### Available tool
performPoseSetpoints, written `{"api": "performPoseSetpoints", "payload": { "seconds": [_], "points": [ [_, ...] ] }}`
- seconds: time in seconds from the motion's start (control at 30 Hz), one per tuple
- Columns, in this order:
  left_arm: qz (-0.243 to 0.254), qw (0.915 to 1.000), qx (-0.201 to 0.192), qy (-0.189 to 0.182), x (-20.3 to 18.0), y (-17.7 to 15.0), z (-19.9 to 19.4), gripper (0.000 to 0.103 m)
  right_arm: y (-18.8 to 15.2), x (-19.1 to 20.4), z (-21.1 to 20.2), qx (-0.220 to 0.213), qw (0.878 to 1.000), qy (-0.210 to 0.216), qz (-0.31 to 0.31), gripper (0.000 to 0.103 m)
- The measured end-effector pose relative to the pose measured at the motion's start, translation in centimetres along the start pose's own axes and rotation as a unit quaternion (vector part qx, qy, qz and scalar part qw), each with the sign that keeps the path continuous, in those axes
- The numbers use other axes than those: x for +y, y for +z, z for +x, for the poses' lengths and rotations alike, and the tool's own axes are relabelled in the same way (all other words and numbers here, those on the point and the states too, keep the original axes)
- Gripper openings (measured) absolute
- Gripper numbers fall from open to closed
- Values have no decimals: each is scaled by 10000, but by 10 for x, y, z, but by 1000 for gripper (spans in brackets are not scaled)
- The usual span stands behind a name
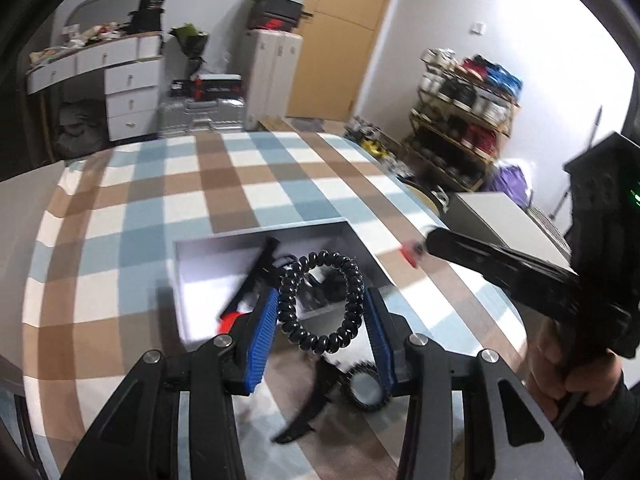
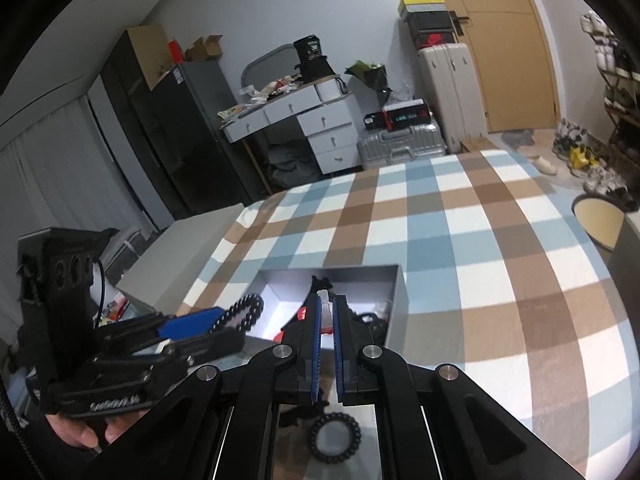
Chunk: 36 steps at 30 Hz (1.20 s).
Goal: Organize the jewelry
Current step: 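Lower the bracelet and ring into the silver box and open both grippers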
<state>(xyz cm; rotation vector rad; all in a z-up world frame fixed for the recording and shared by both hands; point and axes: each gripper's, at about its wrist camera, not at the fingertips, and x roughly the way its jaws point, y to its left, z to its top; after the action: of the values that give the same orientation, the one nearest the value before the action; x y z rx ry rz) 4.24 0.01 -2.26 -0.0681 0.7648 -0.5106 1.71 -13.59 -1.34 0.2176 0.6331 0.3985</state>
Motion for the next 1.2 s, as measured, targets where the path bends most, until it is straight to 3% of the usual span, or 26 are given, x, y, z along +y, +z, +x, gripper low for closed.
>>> {"api": "performPoseSetpoints", "payload": {
  "seconds": [0.6,1.2],
  "points": [
    [-244,9980,-351,475,28,21,2,38,46,18,33,67,9992,-5,-403,5],
    [-446,9969,163,635,40,22,31,38,27,-7,80,472,9986,-193,-172,5]
  ]
}}
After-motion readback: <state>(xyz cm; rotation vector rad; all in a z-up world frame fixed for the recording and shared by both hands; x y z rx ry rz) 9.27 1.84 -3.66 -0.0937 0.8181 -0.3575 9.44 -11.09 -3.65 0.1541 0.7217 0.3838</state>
